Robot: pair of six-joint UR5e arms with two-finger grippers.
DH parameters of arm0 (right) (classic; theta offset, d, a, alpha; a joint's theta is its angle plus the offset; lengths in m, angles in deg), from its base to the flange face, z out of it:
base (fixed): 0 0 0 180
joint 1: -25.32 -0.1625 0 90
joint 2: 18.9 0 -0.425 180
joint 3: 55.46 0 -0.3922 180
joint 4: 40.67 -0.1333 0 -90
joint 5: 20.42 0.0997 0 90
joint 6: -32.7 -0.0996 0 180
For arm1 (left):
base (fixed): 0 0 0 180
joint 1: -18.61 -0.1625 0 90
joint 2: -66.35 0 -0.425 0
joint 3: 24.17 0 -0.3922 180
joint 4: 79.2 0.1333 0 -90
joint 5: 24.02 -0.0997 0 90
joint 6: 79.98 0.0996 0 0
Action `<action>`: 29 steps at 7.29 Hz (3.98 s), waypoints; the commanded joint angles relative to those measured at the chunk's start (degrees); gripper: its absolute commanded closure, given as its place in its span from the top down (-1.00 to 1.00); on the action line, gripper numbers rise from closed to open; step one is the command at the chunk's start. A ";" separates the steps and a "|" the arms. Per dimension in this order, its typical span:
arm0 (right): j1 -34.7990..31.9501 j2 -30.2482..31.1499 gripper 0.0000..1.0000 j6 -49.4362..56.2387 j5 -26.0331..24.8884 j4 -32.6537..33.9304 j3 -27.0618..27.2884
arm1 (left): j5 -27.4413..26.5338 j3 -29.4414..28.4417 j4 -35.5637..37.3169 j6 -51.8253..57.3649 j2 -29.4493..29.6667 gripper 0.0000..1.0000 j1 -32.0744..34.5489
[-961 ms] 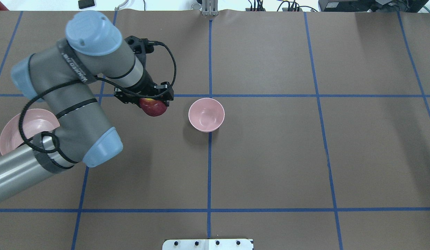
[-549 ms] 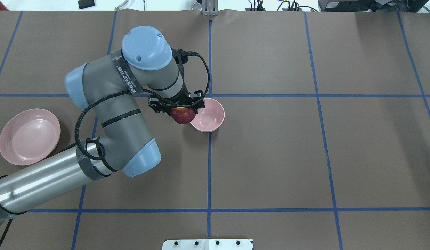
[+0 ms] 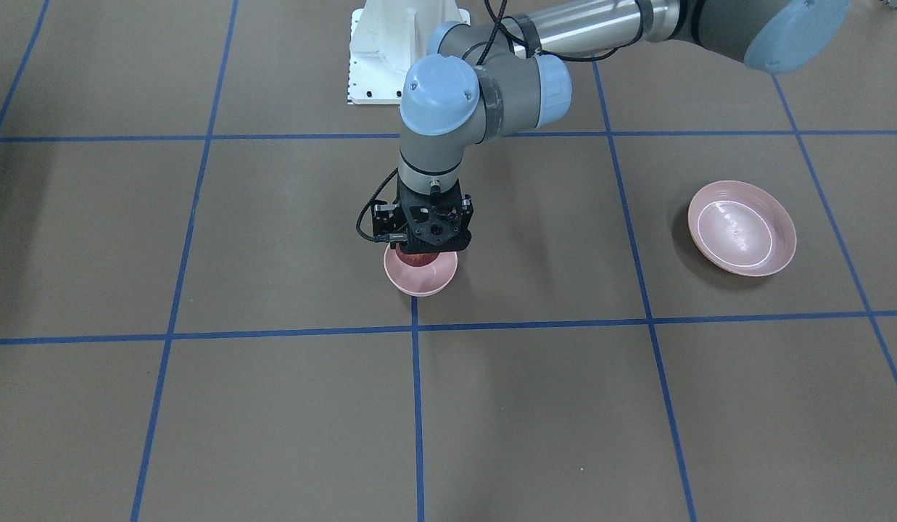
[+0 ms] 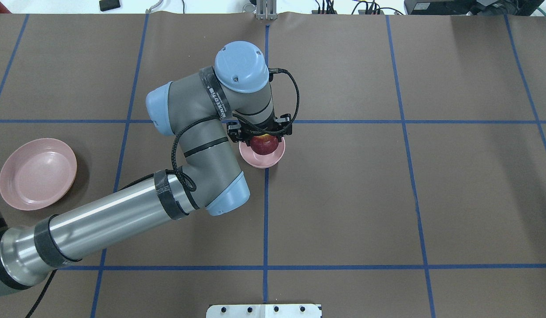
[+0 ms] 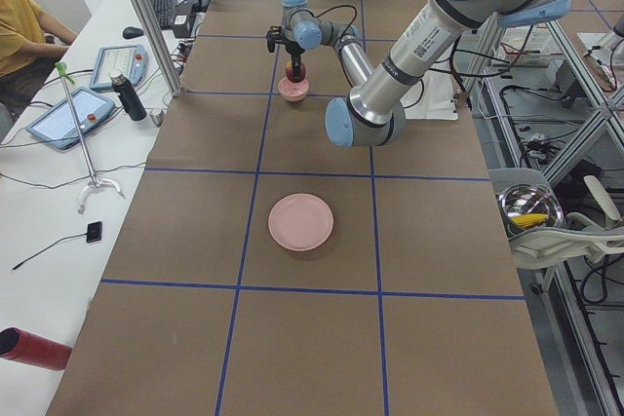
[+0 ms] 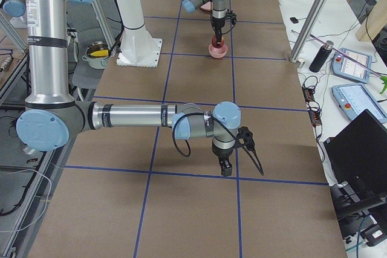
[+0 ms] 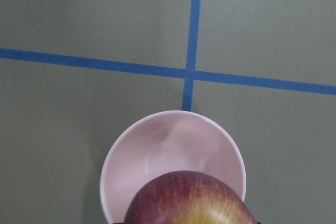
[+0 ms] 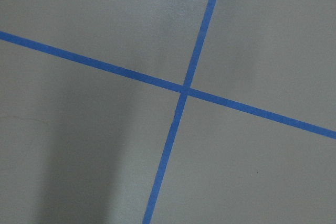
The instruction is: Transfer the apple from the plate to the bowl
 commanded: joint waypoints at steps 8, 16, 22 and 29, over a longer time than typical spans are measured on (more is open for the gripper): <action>0.00 -0.52 1.00 -0.97 0.27 0.00 -0.61 | -5.01 -3.00 -2.18 2.29 -0.31 0.95 -1.90; 0.00 -0.17 1.00 -1.06 0.62 -0.09 -0.70 | 4.89 17.19 7.39 24.55 -15.38 0.95 11.07; 0.00 0.09 1.00 -1.15 3.26 0.00 -1.05 | 19.86 17.92 7.92 67.52 -35.78 0.95 37.96; 0.00 0.09 1.00 -1.06 3.61 0.00 -1.23 | 19.95 11.76 9.14 85.90 -48.48 0.96 55.65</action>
